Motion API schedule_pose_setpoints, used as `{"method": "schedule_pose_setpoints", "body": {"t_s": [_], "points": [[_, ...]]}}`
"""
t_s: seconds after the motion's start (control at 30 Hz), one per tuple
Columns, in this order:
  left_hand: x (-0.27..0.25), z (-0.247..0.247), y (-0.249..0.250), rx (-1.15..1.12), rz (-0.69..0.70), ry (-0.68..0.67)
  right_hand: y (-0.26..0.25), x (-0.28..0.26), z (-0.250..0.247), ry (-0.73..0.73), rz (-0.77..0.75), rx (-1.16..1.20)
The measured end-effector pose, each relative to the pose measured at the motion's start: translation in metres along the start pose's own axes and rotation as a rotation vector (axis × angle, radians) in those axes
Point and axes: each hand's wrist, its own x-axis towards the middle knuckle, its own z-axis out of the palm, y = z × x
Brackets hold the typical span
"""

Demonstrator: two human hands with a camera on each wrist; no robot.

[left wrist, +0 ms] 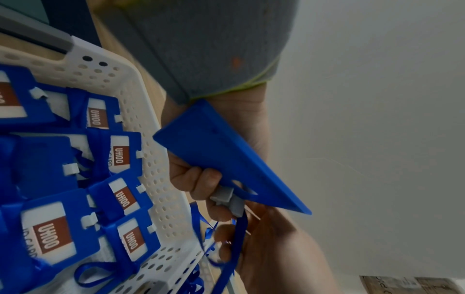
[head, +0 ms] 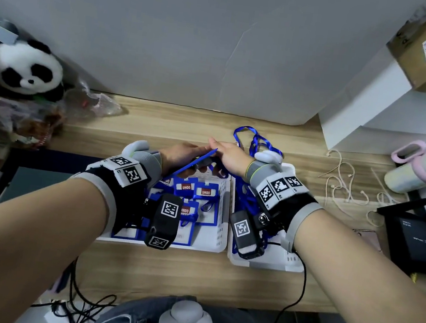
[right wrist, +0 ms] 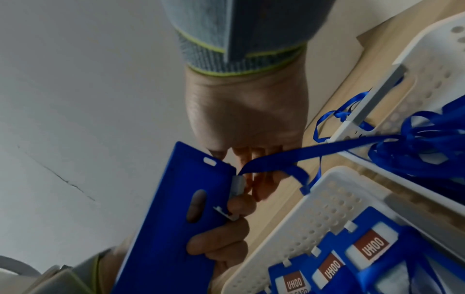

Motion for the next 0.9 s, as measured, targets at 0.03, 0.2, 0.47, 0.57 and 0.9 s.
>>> {"method": "schedule_pose_setpoints", "body": {"t_s": [0.03,0.2,0.47,0.57,0.9], "points": [[0.000,-0.001,-0.002,-0.014,0.002,0.001,0.001,0.001,0.000,-0.006,0.011,-0.060],[-0.002,-0.008,-0.006,0.008,-0.052,0.041,0.005,0.002,-0.007,0.021,0.017,-0.282],[0.003,-0.023,-0.022,0.073,-0.017,0.191,0.014,0.003,-0.016,0.074,-0.013,-0.339],[0.004,-0.024,-0.024,0.016,0.022,0.207,0.015,0.007,-0.013,0.111,-0.001,-0.299],[-0.002,-0.023,-0.018,-0.079,0.122,0.177,0.006,0.009,-0.004,0.115,-0.020,0.028]]}}
